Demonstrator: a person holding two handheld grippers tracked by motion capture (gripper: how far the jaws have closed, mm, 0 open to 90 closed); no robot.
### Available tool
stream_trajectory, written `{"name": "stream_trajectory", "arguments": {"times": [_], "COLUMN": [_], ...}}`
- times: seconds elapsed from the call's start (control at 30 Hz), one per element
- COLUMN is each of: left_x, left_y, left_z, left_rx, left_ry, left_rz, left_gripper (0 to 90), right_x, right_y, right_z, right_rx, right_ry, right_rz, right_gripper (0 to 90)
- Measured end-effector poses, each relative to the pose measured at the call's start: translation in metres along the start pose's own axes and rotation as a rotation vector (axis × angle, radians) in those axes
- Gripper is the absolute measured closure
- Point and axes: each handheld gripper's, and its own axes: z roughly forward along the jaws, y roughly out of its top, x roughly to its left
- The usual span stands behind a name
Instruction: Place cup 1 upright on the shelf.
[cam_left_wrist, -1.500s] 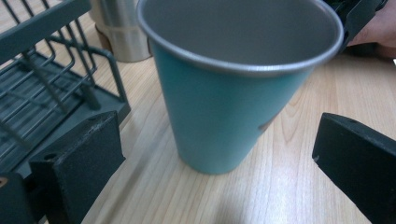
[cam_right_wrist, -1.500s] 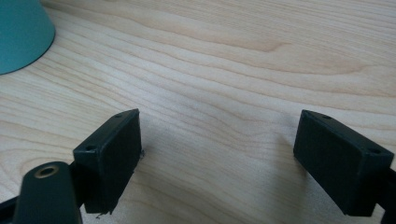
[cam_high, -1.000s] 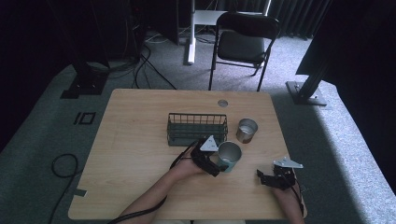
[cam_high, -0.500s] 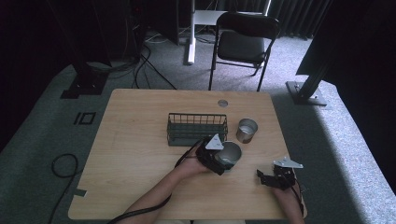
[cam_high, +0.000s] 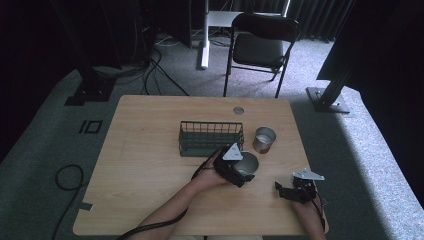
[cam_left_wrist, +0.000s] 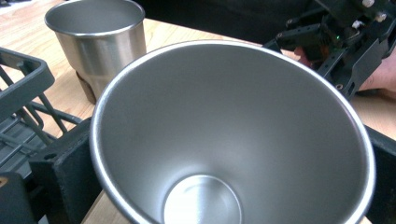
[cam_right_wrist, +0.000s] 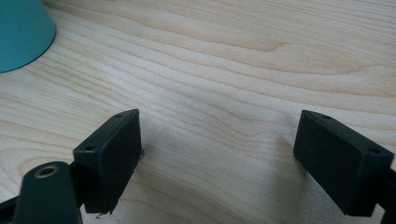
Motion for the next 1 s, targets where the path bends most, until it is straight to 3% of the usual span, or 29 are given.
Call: {"name": "stream_trajectory", "arguments": {"times": [0.27, 0.47, 1.0], "left_x": [-0.004, -0.011, -0.015], "left_y": [-0.001, 0.003, 0.026], "left_z": [0.0, -0.002, -0.024], "left_rx": [-0.008, 0.0, -0.019], "left_ry": [0.007, 0.004, 0.012], "left_rz": [0.034, 0.066, 0.084], "left_gripper": [13.5, 14.1, 14.2], "right_x": [0.0, 0.0, 0.0], "right_y": [0.0, 0.0, 0.0], "right_z": [0.0, 0.0, 0.0], "right_rx": [0.0, 0.0, -0.001], "right_ry": [0.0, -0.001, -0.001], "right_rz": [0.0, 0.0, -0.001], "right_gripper": [14.7, 14.7, 14.8]}}
